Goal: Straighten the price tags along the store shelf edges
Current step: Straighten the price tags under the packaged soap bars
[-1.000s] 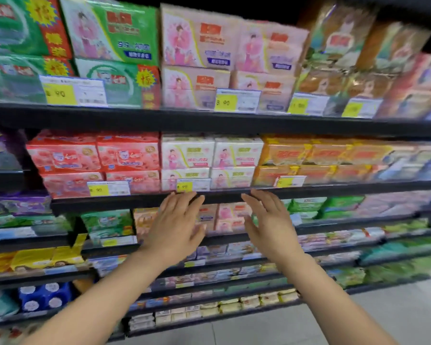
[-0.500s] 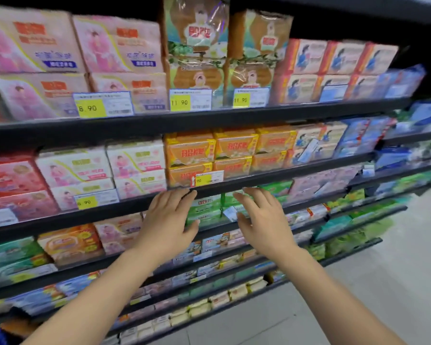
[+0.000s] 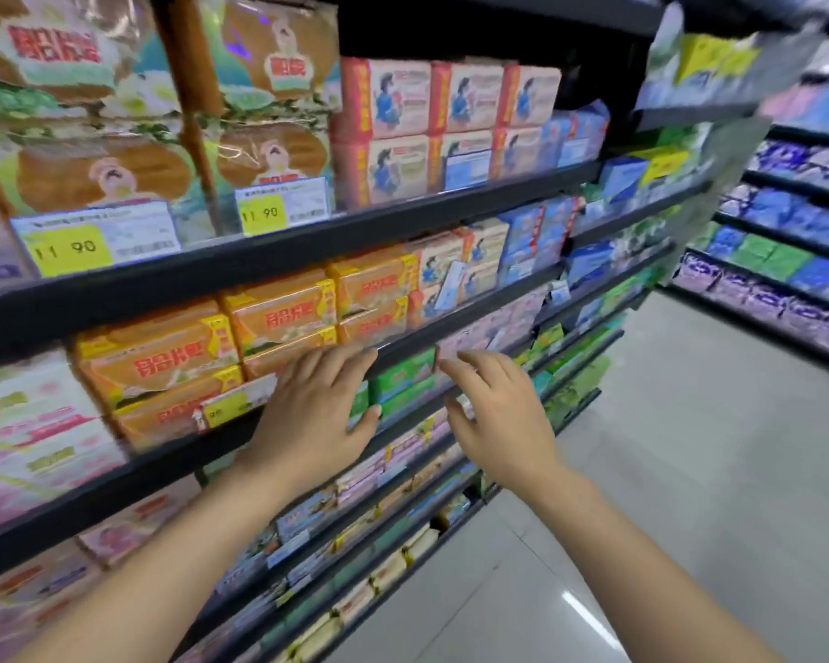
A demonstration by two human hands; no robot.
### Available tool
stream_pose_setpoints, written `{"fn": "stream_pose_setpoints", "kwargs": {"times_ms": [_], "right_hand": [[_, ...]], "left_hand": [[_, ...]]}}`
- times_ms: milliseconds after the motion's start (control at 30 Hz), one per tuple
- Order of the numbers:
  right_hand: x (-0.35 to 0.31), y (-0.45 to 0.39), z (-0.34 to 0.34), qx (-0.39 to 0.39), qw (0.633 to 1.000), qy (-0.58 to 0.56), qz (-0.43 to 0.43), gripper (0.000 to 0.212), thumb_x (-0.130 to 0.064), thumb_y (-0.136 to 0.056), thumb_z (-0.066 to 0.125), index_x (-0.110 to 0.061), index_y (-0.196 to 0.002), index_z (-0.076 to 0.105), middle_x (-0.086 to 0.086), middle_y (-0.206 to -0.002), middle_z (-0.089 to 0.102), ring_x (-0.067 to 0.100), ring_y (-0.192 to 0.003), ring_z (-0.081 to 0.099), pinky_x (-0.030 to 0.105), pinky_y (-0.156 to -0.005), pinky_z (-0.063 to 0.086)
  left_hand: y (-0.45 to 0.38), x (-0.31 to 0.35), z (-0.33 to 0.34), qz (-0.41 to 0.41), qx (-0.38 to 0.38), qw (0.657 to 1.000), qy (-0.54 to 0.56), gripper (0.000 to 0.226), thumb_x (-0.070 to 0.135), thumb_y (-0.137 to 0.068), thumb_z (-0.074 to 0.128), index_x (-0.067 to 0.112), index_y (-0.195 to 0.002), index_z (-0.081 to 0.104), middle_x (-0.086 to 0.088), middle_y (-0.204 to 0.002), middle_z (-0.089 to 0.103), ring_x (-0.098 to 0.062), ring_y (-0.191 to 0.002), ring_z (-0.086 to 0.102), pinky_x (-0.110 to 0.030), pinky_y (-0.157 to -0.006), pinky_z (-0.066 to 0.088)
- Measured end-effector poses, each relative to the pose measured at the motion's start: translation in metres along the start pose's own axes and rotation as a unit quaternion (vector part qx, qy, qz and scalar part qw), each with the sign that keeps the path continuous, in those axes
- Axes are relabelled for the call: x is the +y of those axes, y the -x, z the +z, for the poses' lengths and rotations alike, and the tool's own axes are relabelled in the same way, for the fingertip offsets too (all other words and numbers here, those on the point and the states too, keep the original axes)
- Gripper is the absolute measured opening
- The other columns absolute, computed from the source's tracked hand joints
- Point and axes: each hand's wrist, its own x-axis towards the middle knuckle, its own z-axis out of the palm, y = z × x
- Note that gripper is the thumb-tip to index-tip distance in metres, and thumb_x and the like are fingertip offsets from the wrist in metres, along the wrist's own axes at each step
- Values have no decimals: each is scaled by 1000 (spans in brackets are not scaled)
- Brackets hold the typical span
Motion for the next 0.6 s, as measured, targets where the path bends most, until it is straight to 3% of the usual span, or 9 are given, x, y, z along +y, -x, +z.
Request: {"fn": "stream_pose_setpoints", "kwargs": {"times_ms": [200,600], "right_hand": [[75,4,-9,27,999,-14,23,35,-18,-85,56,-12,-120,58,10,-118,57,29,-113,49,42,-94,41],[217,-4,-15,-31,996,-43,-66,36,-18,-84,54,-11,-119,57,11,-118,57,30,-114,48,45,-94,41]], "left_hand": [[-54,38,38,-9,-7,1000,-7,60,46,-89,42,17,-141,40,1,-142,42,-19,-132,33,-38,-110,23],[-108,91,103,-164,-32,984,-61,56,39,-91,52,10,-138,45,-10,-139,47,-31,-129,40,-46,-108,29]]}}
